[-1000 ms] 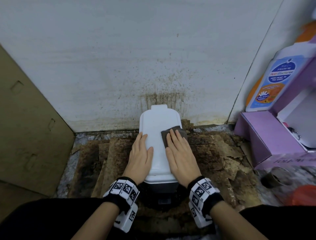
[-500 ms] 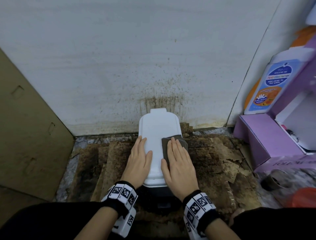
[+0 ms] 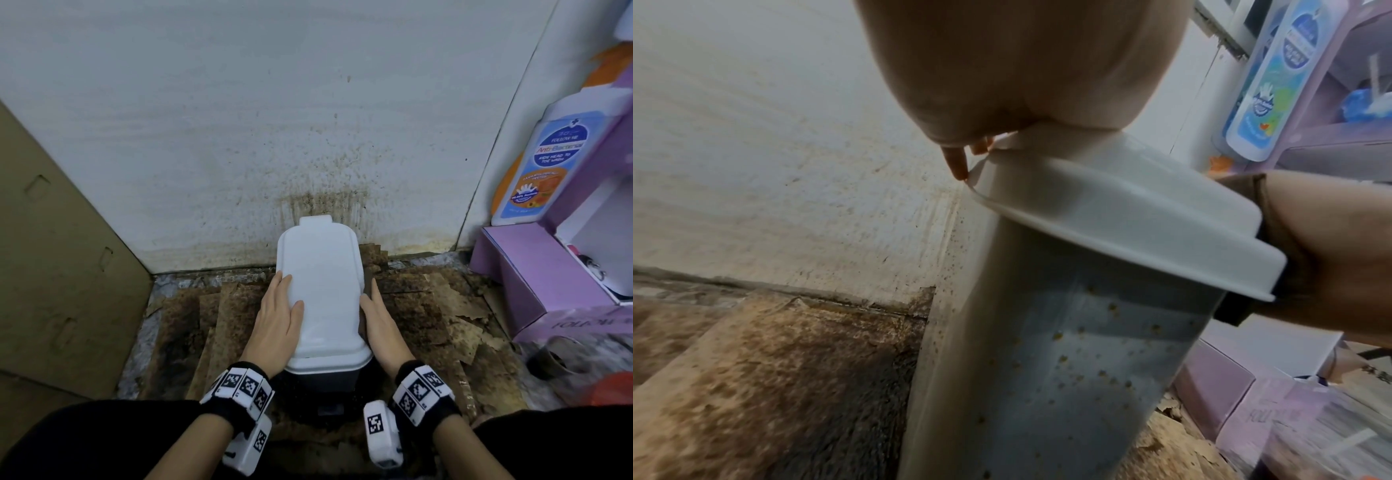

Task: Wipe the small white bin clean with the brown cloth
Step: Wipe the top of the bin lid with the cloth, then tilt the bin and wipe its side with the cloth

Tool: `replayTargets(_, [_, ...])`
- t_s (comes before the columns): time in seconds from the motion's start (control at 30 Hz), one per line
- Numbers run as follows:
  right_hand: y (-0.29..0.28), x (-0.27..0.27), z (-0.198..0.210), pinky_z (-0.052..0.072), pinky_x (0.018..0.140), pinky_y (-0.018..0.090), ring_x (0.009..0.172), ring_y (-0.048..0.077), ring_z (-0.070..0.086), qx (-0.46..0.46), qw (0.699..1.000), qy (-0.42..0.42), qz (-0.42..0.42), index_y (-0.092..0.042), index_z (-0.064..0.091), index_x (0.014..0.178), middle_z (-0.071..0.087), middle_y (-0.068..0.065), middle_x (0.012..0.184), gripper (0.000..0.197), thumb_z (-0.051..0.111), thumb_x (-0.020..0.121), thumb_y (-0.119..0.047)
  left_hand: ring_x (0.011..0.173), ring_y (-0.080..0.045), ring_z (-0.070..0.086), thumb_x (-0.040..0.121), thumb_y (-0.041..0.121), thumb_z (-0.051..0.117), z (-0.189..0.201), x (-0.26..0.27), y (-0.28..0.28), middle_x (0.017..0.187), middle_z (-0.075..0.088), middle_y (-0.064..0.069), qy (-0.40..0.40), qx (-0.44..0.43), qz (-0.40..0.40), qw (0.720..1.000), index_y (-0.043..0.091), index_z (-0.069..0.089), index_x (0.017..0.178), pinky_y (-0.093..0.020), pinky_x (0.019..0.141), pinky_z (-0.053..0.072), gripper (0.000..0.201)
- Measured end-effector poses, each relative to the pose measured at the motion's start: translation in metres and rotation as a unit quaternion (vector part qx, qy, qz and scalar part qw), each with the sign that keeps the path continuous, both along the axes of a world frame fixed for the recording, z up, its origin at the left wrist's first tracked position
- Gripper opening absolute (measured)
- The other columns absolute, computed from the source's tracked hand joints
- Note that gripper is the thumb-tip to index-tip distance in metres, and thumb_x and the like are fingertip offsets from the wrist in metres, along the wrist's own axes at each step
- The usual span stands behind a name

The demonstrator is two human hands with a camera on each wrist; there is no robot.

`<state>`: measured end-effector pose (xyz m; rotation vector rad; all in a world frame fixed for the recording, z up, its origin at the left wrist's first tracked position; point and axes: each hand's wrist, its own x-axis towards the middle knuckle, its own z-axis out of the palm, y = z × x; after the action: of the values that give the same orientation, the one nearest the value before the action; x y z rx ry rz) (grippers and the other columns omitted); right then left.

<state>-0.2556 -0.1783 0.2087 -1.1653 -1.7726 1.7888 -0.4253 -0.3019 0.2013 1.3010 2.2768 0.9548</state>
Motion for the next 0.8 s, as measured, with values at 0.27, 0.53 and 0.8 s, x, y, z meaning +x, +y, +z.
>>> replayTargets(0.27, [-0.015,-0.003,-0.025,0.032,0.120,0.042,0.143,0.002,0.035,-0.001,0.993,0.100,-0.061,-0.053,0.022,0.152,0.030,-0.025,0.159,0.058,0.042,0.098,-0.056,0.150,0.002,0.001,0.105,0.049,0.028,0.004,-0.005,-0.004,0.165,0.001,0.018,0.003,-0.017,0.000,1.000,0.027,0.013,0.158,-0.031,0.124,0.008,0.059])
replayTargets(0.53, [-0.025,-0.012,-0.021,0.024,0.124,0.041,0.147,-0.008,0.021,0.050,0.991,0.120,-0.042,-0.047,0.020,0.155,0.020,-0.032,0.160,0.062,0.043,0.099,-0.053,0.152,-0.006,0.006,0.104,0.053,0.024,0.012,-0.014,-0.012,0.166,0.009,0.012,0.073,-0.065,0.009,0.995,0.030,0.016,0.156,-0.037,0.124,0.010,0.058])
replayTargets(0.8, [-0.042,-0.033,-0.014,0.022,0.125,0.038,0.146,-0.012,0.015,0.080,0.989,0.118,-0.032,-0.047,0.015,0.156,0.014,-0.035,0.160,0.067,0.047,0.097,-0.054,0.145,-0.017,0.026,0.100,0.054,0.020,0.035,-0.004,0.005,0.154,0.037,0.000,0.149,0.019,0.079,0.985,0.018,0.038,0.146,-0.042,0.121,0.023,0.061])
